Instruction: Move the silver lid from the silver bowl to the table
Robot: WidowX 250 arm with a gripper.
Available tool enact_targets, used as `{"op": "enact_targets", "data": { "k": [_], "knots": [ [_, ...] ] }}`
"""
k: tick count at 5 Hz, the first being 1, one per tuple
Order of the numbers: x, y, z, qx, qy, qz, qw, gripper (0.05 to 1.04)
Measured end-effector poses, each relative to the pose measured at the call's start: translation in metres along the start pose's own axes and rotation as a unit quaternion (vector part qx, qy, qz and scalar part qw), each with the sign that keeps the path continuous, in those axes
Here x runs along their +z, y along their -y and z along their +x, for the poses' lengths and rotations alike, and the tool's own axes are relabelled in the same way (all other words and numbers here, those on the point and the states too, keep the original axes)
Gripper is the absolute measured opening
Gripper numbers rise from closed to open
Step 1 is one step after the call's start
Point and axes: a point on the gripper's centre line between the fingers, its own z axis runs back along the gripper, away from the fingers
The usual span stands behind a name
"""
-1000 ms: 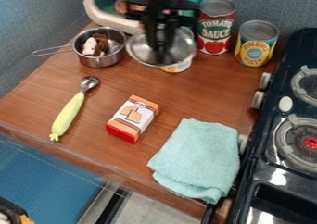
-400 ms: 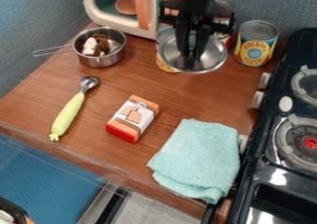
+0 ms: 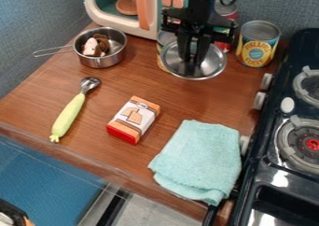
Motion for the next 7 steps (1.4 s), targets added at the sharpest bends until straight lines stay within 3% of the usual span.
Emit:
{"op": "enact_targets", "data": {
  "k": [3,7],
  "knots": [
    [-0.008,0.031,0.004,-0.020,0.007,-0.003,0.9998,0.284],
    [-0.040,0.030,0.002,-0.030,-0.012,0.016,0.9993,0.284]
  ]
}}
